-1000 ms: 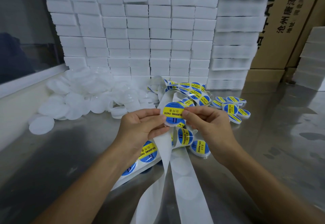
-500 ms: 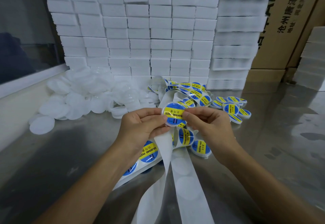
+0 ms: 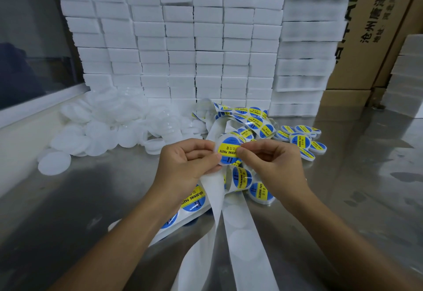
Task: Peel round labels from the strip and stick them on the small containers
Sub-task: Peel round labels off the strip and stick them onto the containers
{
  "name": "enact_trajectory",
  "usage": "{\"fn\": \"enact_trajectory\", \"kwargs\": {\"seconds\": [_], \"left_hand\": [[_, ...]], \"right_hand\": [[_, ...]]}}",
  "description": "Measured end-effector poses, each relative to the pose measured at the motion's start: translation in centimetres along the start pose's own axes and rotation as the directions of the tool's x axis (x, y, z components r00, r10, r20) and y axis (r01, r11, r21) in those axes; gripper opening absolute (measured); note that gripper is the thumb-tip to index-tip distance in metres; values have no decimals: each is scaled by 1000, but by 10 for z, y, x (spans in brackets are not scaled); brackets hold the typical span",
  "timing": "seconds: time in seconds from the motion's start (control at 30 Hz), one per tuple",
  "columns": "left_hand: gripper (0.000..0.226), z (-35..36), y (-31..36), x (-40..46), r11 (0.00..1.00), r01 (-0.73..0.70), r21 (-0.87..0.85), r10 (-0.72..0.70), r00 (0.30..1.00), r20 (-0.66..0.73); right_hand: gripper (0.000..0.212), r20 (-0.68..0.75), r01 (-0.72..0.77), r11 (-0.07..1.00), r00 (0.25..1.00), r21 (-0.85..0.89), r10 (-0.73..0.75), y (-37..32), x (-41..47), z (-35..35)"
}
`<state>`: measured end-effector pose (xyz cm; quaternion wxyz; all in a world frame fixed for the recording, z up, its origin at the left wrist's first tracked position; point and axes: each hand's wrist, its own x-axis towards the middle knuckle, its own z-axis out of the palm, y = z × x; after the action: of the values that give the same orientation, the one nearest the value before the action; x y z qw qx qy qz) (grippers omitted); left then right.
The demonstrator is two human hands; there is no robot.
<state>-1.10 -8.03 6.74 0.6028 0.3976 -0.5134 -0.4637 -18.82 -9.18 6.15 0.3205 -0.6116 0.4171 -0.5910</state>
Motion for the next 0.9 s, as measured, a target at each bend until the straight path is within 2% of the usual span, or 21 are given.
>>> {"fn": "enact_trajectory", "kwargs": {"seconds": [0.17,0.3,0.47,0.53,0.67,0.8,0.9], "left_hand": [[28,4,3,-3,998,-41,51,40,999,9],[24,4,4,-3,999,-40,33,40,999,16],[17,2,4,-2,999,-15,-33,16,999,43],[13,2,3,-2,996,7,-89,0,997,75],[19,2,2,-2,988,42,-150,-17,987,160],[22,1,1,-3,995,27,-99,-2,970,243],[25,3,0,-3,999,16,-47,-4,972,233]], "right_hand": [[5,-40,63,996,997,-66,-65,2,1,-1],[6,-37,77,991,996,-109,-81,4,2,-1],[17,-72,83,982,993,-172,-96,7,2,-2],[22,-52,119,976,990,-183,-131,6,1,-1],[43,12,162,970,987,-179,-163,2,-4,7],[42,-49,146,980,987,-138,-154,1,-7,9],[47,-40,107,990,993,-88,-111,0,-5,8]]}}
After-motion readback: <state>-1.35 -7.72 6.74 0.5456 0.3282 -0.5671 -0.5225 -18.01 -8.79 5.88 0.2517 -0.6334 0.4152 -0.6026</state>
